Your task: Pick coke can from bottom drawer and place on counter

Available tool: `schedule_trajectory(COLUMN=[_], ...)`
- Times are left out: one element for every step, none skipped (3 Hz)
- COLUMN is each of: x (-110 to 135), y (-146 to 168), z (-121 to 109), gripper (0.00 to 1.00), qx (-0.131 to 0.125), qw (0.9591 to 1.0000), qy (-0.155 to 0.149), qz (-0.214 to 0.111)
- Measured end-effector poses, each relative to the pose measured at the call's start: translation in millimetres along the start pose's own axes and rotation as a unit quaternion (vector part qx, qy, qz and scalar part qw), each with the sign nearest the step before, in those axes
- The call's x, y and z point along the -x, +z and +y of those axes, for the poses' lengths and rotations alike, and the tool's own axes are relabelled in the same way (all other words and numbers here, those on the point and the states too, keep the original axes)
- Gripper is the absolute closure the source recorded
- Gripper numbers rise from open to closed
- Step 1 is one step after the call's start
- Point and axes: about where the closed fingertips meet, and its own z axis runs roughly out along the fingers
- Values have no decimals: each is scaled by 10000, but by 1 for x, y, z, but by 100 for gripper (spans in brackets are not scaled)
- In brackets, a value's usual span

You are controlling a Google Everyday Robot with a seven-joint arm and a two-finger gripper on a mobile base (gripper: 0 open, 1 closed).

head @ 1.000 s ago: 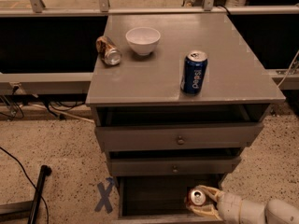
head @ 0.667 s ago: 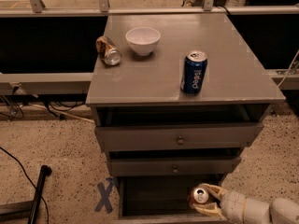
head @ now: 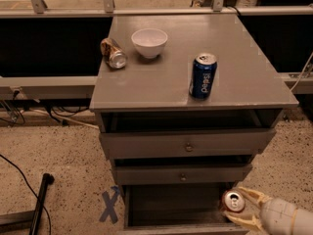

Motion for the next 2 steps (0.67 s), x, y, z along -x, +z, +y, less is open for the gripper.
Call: schedule_trajectory(x=[24,28], y=[-44,-47], z=[-17,-17], gripper=[100,100], qx=[-222,-221], qw=[9997,9997], qy=[84,69], qz=[79,87])
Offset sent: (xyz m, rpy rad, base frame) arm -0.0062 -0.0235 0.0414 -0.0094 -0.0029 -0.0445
